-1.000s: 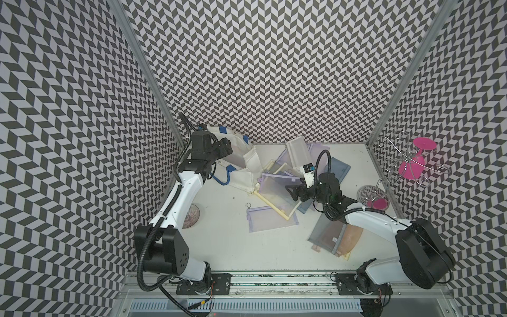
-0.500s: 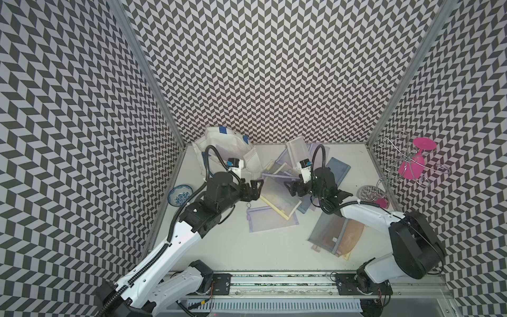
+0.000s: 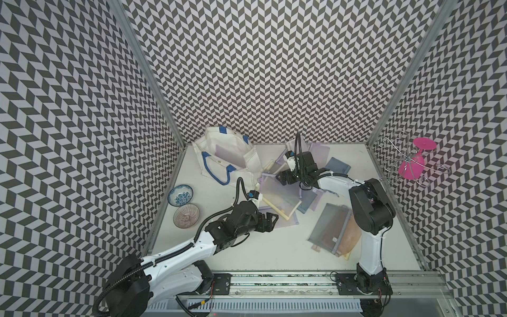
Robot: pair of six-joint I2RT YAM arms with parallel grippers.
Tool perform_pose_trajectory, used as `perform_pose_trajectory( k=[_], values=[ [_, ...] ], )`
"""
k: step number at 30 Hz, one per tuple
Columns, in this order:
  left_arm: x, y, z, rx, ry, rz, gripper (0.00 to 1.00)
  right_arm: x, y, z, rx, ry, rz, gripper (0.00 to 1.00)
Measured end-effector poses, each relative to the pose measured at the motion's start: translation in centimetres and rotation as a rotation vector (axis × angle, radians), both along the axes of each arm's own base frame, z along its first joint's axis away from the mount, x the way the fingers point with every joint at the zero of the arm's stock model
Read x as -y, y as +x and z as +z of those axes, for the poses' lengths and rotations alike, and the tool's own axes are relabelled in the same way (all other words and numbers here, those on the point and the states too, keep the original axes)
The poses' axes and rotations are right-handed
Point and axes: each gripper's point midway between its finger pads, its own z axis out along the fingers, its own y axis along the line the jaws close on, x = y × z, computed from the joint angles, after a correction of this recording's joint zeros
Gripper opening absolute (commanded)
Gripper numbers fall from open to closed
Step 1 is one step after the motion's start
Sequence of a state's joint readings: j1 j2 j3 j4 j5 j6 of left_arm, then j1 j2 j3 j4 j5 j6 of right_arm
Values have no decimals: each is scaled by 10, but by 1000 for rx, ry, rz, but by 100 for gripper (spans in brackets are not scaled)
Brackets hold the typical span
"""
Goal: Put the pencil pouch into the canvas bag
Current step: Pick up the pencil pouch.
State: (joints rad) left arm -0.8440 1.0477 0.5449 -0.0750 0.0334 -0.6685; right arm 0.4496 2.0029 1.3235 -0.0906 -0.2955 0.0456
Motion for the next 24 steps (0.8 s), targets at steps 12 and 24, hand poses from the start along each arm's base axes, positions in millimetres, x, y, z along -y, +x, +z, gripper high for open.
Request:
perform_pose_trajectory(
  k=[12,24],
  values=[
    [-12,12,-18,-10,-11,54,84,29,-51,-25,-87,83,-11,89],
    [-31,21,-37,-42,1,121,83,44,-100,-24,-104,164,-30,86]
  ],
)
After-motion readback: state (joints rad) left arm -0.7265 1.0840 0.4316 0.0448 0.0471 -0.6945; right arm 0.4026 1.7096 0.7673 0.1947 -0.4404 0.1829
